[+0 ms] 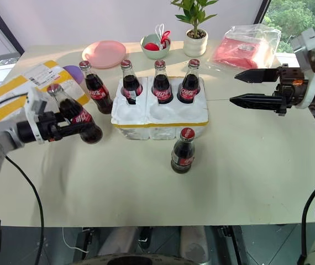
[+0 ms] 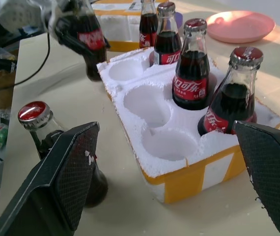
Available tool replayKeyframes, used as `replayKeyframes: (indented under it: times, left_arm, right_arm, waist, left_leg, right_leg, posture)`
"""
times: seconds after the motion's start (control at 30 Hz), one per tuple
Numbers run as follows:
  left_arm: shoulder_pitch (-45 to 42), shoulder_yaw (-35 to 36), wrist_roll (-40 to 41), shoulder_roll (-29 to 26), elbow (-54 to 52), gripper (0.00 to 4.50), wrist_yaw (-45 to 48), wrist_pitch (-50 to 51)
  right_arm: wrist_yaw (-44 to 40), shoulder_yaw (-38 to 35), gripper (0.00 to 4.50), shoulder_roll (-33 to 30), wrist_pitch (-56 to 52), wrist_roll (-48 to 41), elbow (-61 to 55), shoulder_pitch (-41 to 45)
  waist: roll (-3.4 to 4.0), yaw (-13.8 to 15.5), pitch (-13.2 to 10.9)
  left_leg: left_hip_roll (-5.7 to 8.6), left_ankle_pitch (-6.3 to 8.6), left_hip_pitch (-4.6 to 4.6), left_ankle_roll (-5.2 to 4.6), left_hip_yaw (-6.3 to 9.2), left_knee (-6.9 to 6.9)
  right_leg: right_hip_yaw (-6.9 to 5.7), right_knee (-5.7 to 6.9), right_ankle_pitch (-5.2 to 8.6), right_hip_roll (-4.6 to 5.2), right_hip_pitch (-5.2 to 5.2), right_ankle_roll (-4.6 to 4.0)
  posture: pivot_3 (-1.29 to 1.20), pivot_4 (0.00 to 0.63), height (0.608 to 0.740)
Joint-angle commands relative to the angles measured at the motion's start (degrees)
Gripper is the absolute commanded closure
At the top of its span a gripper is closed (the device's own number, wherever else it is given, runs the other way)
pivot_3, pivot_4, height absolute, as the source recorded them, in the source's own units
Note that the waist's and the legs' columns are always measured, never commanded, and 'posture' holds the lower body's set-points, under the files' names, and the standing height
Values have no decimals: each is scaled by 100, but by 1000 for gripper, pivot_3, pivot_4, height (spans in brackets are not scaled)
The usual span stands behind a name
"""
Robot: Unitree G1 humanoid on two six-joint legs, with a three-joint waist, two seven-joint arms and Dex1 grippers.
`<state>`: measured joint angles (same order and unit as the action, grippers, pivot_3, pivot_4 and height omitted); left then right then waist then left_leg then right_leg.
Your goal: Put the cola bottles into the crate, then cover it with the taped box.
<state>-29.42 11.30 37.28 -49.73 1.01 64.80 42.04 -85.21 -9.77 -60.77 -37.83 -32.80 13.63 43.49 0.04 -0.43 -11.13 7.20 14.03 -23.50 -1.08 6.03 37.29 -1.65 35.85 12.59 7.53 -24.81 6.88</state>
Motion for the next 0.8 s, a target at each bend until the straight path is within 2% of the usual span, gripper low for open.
replayKeyframes:
  times: [0.03, 0.17, 0.3, 0.43, 0.7, 0.8]
  left_arm:
    - [-828, 177, 635, -193, -245, 1678, 336, 443]
    - [-1755, -53, 745, 100, 84, 1678, 361, 658]
    - [-2350, -484, 436, 568, 460, 1678, 373, 397]
    - [-2940, -907, 163, 1329, 971, 1678, 385, 82]
    - [-3218, -1536, -593, 2282, 1696, 1678, 469, -759]
    - [-3235, -1716, -966, 2471, 1977, 1678, 493, -1158]
  right_arm:
    - [47, -276, 0, -48, 188, -75, -74, -76]
    - [156, -352, 0, -21, 304, -68, -13, -197]
    - [229, -454, 0, -10, 359, -102, 26, -299]
    - [344, -628, 0, 1, 376, -143, -15, -490]
    - [838, -989, 0, 113, 68, -416, -751, -1067]
    - [1053, -1076, 0, 157, -54, -531, -1004, -1224]
  waist:
    - [-2, -12, -1]
    - [-7, -20, -5]
    - [-7, -28, -4]
    - [-13, -16, -8]
    - [-14, -13, -9]
    - [-15, -19, -9]
  left_leg:
    - [2, 0, 0, 0, 0, 1]
    - [4, -3, 0, 2, 0, 6]
    - [3, -9, 3, 12, 0, 6]
    - [3, -18, 2, 25, 0, 9]
    - [5, -25, -1, 36, -1, 7]
    - [6, -24, -1, 34, -1, 14]
  right_leg:
    - [0, 2, 0, 1, 1, 0]
    - [0, 13, 0, 0, -1, 1]
    - [0, 17, 0, -2, 0, 0]
    - [0, 19, 0, -5, 1, 0]
    - [0, 16, 0, 0, -1, 1]
    - [0, 19, 0, 1, 1, 1]
  posture:
    - [0, 150, 740]
    - [0, 150, 740]
    - [0, 150, 740]
    - [0, 150, 740]
    - [0, 150, 740]
    - [0, 150, 740]
